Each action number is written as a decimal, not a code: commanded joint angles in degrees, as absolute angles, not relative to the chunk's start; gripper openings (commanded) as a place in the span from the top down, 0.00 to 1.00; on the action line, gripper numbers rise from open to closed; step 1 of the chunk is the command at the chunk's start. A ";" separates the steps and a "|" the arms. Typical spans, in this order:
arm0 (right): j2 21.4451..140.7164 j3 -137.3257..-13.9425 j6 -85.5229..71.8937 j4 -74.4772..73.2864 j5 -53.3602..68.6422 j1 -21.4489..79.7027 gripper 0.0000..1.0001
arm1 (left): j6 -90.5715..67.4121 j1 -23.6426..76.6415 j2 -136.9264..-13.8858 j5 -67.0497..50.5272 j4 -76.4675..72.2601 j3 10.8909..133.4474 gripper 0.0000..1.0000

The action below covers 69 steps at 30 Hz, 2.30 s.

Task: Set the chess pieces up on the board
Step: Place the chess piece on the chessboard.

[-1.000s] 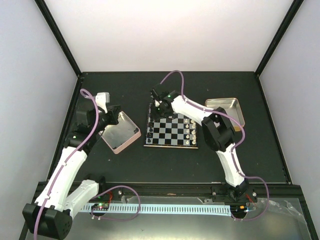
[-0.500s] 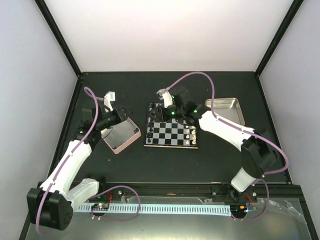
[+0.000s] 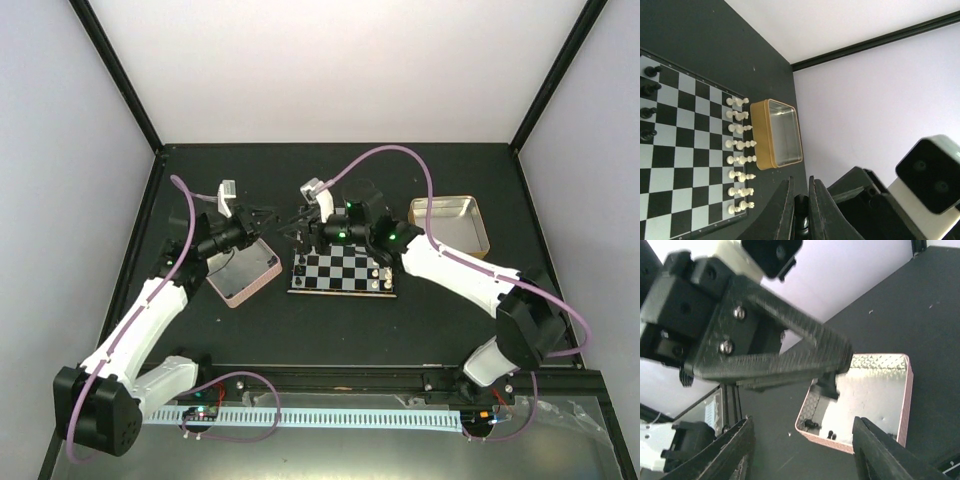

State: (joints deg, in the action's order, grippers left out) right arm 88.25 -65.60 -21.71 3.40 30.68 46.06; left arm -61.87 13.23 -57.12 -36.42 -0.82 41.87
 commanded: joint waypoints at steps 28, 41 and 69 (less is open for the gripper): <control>91.84 -70.99 -19.49 1.67 27.92 46.27 0.63 | -66.77 13.70 -58.22 -42.39 -5.10 44.16 0.98; 92.63 -71.87 -18.72 0.63 25.67 46.49 0.76 | -67.67 13.71 -58.06 -43.27 -5.69 44.04 0.98; 82.81 -64.31 10.46 -2.82 32.30 46.40 0.99 | -35.50 13.54 -62.99 -59.04 24.01 55.99 0.52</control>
State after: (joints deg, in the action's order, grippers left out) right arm 84.51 -65.60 4.91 -3.07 29.28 46.52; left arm -38.98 13.26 -61.56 -55.07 19.88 52.77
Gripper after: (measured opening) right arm 0.121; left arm 0.523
